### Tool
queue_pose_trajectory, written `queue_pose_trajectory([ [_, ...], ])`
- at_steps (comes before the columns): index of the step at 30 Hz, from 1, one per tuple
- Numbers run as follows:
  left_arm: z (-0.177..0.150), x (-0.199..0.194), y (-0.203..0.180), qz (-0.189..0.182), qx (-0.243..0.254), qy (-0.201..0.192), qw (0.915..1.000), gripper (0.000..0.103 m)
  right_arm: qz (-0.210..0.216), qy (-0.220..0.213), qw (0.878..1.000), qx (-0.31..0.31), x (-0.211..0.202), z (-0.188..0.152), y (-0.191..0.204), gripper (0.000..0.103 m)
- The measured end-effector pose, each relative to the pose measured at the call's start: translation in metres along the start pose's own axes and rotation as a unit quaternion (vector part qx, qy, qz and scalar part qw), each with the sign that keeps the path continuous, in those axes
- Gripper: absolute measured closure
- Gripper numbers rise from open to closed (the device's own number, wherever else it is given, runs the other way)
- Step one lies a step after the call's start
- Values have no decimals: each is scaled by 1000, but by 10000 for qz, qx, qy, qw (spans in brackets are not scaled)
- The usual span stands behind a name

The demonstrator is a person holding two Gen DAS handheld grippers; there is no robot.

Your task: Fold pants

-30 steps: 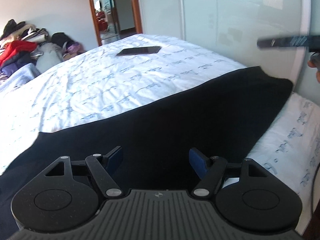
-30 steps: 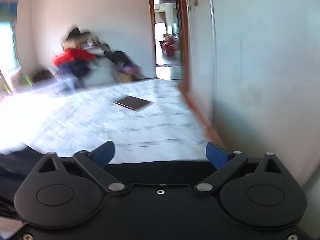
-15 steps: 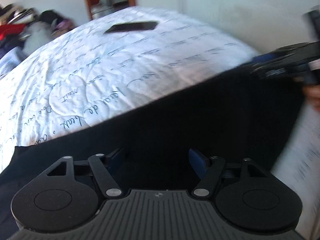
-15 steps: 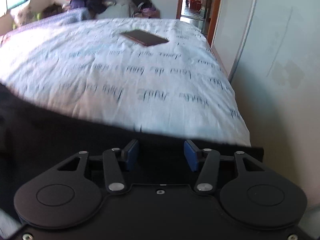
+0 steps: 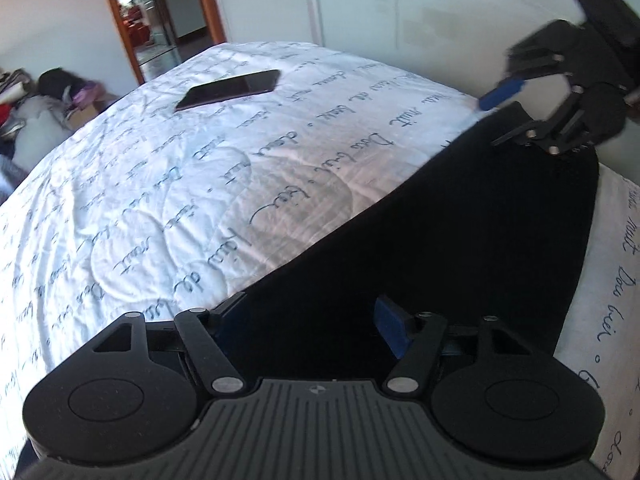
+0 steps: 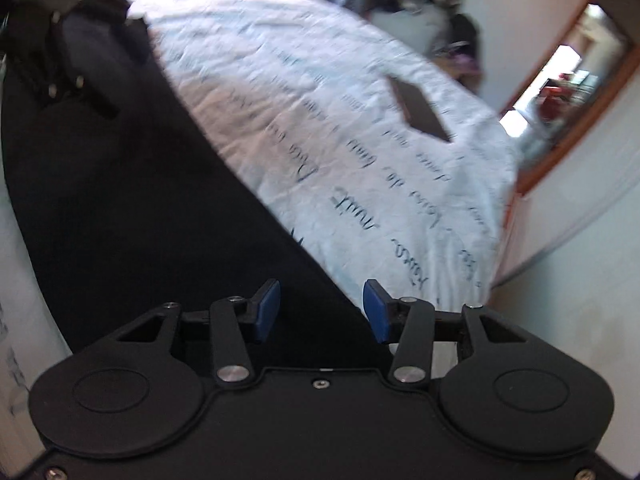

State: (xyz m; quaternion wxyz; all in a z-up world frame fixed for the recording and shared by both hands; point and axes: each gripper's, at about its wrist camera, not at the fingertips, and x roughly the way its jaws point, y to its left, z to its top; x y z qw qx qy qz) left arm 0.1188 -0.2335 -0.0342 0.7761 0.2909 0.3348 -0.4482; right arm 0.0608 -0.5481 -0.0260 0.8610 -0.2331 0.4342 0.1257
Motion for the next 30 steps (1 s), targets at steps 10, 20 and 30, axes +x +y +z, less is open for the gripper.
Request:
queue_pose_trajectory([
  [10, 16, 22, -5, -850, 1553, -339, 9836, 34, 334, 231, 9991, -158, 8, 6, 2, 97],
  [20, 39, 56, -9, -1514, 2148, -236, 9646, 62, -567, -337, 9975, -254, -16, -1, 27, 102],
  [30, 47, 56, -15, -1462, 2107, -237, 9663, 101, -853, -497, 9949, -198, -23, -1, 34, 102],
])
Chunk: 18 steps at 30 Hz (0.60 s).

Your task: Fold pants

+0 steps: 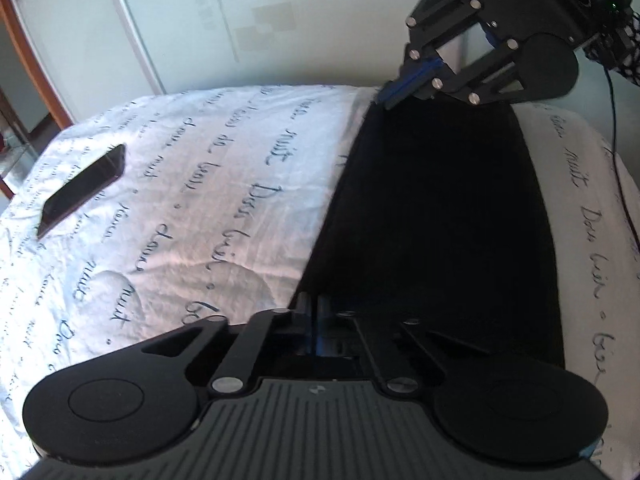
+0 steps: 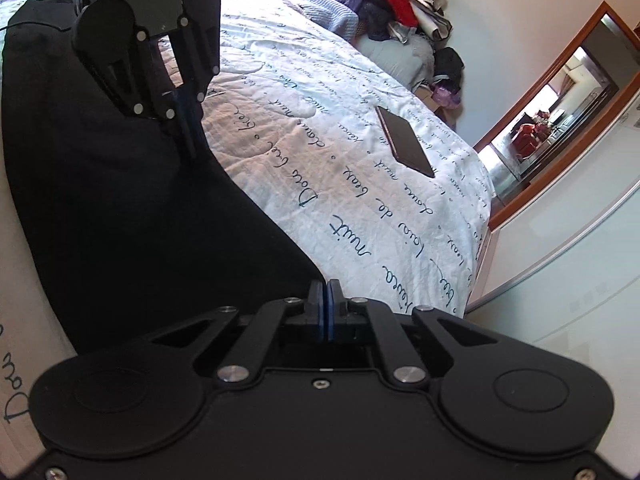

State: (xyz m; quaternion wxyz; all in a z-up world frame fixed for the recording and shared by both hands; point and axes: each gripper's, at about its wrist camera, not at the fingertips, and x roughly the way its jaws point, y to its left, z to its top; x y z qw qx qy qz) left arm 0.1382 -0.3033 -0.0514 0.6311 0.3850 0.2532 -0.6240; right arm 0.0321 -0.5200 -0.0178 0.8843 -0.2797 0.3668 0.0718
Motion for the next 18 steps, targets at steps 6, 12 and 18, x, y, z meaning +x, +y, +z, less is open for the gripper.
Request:
queue_pose_trajectory([
  [6, 3, -1, 0, 390, 4, -125, 9992, 101, -214, 148, 9997, -19, 21, 2, 0, 102],
  [12, 4, -2, 11, 567, -420, -31, 9975, 79, -506, 355, 9980, 87, 30, -2, 1, 95],
  [18, 1, -43, 1, 558, -1202, -460, 9901, 71, -473, 232, 9884, 1426, -4, -25, -30, 95],
])
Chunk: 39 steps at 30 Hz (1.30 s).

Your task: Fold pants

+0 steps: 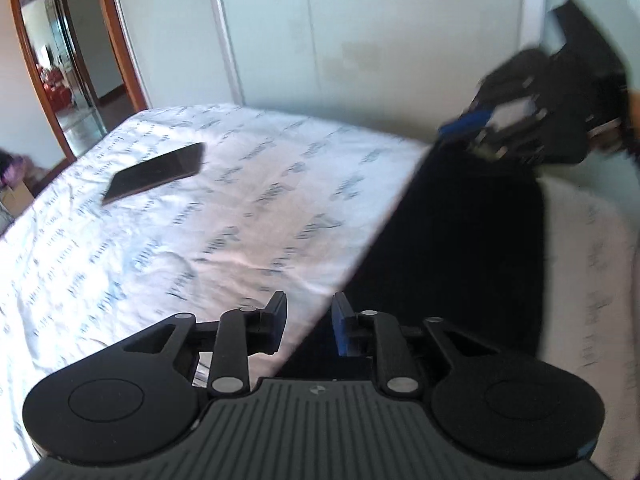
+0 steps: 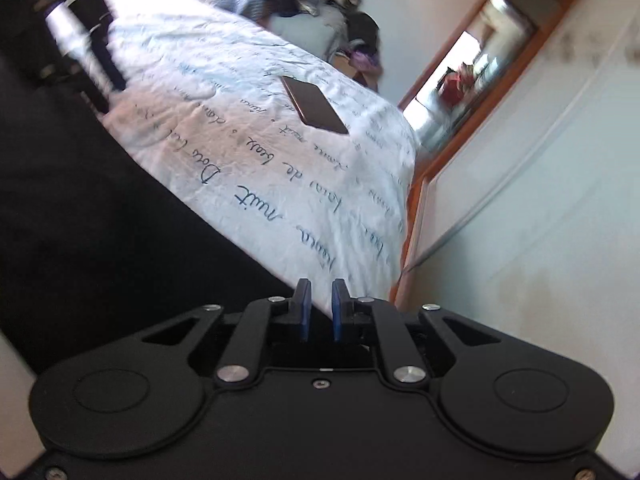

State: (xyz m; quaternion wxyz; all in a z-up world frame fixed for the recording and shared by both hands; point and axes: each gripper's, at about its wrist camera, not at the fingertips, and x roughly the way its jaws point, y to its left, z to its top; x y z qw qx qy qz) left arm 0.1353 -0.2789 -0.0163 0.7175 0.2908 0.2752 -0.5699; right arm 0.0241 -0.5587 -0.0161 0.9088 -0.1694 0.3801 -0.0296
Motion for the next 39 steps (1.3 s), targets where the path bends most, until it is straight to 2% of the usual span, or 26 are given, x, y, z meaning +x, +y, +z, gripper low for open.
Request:
queue_pose_trajectory([
  [2, -3, -2, -19, -88, 114, -49, 9999, 63, 256, 160, 9991, 300, 15, -8, -2, 95],
  [3, -5, -1, -30, -69, 258, -70, 9996, 60, 145, 254, 9985, 454, 24, -13, -3, 95],
  [4, -7, 1, -40, 30, 384, -66, 9992, 60, -73, 198, 9977, 638, 30, -17, -8, 90],
  [5, -9, 3, -49, 170, 452, -29, 9988, 60, -484, 185, 9945, 910, 32, -19, -17, 88],
  [7, -12, 3, -61, 393, 387, 1, 9985, 60, -1356, 338, 9801, 1413, 26, -23, -32, 87],
  [8, -15, -1, -67, 472, 363, -15, 9982, 59, -1392, 219, 9753, 1700, 14, -27, -37, 86],
  [10, -23, -9, -76, 631, 302, -124, 9975, 51, -790, -136, 9726, 2181, -16, -35, -35, 86],
  [11, -27, -11, -80, 704, 259, -160, 9971, 42, -425, -253, 9723, 2282, -27, -40, -28, 86],
  [12, -31, -10, -83, 740, 268, -148, 9968, 36, -138, -282, 9726, 2304, -34, -45, -20, 82],
  [13, -35, -8, -89, 716, 346, -112, 9968, 36, 31, -213, 9737, 2269, -36, -50, -11, 74],
  [14, -38, -3, -95, 659, 415, -50, 9969, 36, 60, -36, 9756, 2192, -34, -55, -4, 66],
  [16, -42, 2, -107, 588, 416, 115, 9973, 38, -330, 331, 9786, 2003, -28, -68, 6, 61],
  [17, -43, 1, -114, 607, 423, 91, 9972, 43, -556, 251, 9747, 2151, -33, -72, 5, 57],
  [19, -42, -8, -124, 717, 500, -38, 9962, 41, -747, -40, 9648, 2523, -51, -75, 2, 58],
  [21, -40, -19, -123, 882, 335, -167, 9954, 38, -434, -344, 9610, 2710, -63, -79, 7, 58],
  [23, -42, -23, -118, 1030, 96, -240, 9943, 31, -91, -191, 9612, 2749, -57, -86, 12, 50],
  [24, -43, -22, -115, 1085, -5, -189, 9939, 30, -27, 6, 9640, 2658, -50, -90, 17, 50],
  [25, -45, -21, -113, 1158, -98, -73, 9932, 31, -71, 23, 9655, 2602, -49, -95, 21, 50],
  [26, -47, -22, -110, 1232, -154, 31, 9923, 31, -176, -51, 9620, 2724, -53, -96, 21, 50],
  [28, -52, -34, -102, 1463, -280, 8, 9888, 31, -510, -251, 9550, 2910, -72, -97, 25, 50],
  [30, -60, -50, -83, 1919, -537, 19, 9799, 30, -705, -554, 9521, 2923, -88, -99, 33, 50],
  [31, -65, -58, -69, 2227, -745, 67, 9720, 29, -745, -604, 9484, 3023, -91, -100, 33, 49],
  [34, -84, -71, -15, 3021, -1494, 308, 9410, 23, -903, -705, 9318, 3444, -105, -111, 32, 44],
  [37, -103, -69, 31, 3503, -1988, 709, 9126, 27, -1015, -714, 9026, 4122, -111, -124, 24, 40],
  [38, -105, -67, 35, 3620, -2057, 874, 9050, 37, -923, -759, 8905, 4390, -113, -129, 20, 38],
  [39, -104, -68, 34, 3596, -2080, 864, 9055, 36, -807, -783, 8769, 4674, -119, -135, 20, 36],
])
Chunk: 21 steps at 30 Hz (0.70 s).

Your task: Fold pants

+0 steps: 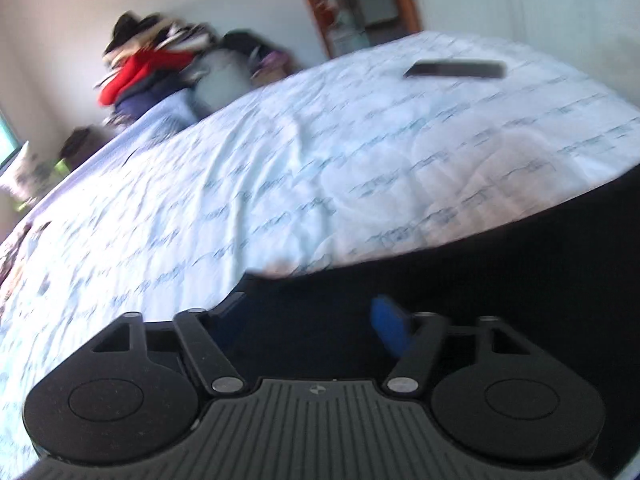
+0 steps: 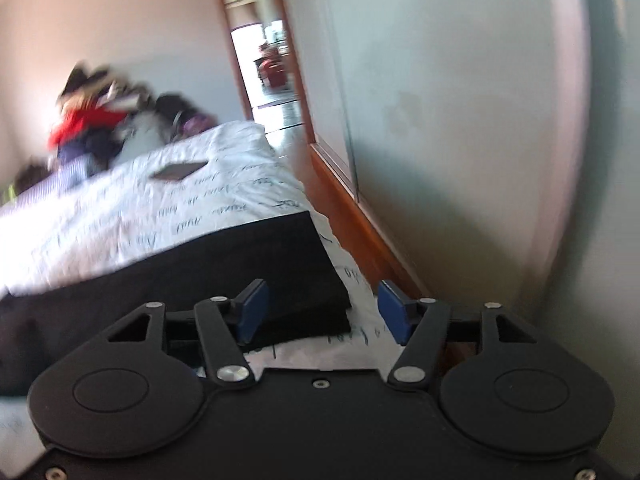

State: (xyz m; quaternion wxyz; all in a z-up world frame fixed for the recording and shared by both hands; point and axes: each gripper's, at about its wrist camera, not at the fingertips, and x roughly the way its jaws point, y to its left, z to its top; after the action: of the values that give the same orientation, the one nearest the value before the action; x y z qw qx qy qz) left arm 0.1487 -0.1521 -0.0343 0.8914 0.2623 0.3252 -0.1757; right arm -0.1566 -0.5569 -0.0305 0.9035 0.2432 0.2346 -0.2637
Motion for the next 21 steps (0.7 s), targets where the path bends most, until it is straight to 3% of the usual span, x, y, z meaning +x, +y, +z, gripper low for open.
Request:
queue_pose_trajectory([
  [2, -3, -16, -14, -566, 96, -228, 9981, 31, 195, 246, 9978, 588, 5, -6, -7, 26],
  [4, -10, -32, -40, -1077, 441, -393, 9924, 21, 384, 490, 9919, 1108, 14, -5, -14, 26],
  [7, -24, -47, -95, -1432, 1165, -541, 9813, 22, 518, 500, 9805, 1831, 22, -11, -22, 27],
  [11, -41, -72, -142, -1342, 1657, -966, 9722, 21, 621, 527, 9600, 2680, 39, -15, -31, 26],
  [14, -34, -79, -150, -1710, 1569, -970, 9679, 21, 618, 400, 9514, 2990, 46, -15, -30, 27],
  [16, -28, -76, -149, -1757, 1498, -943, 9684, 21, 634, 343, 9489, 3071, 49, -14, -27, 27],
  [19, -16, -69, -150, -1636, 1407, -947, 9718, 21, 544, 285, 9474, 3140, 37, -17, -25, 36],
  [21, -8, -66, -148, -1718, 1180, -874, 9741, 21, 454, 239, 9453, 3222, 40, -18, -24, 50],
])
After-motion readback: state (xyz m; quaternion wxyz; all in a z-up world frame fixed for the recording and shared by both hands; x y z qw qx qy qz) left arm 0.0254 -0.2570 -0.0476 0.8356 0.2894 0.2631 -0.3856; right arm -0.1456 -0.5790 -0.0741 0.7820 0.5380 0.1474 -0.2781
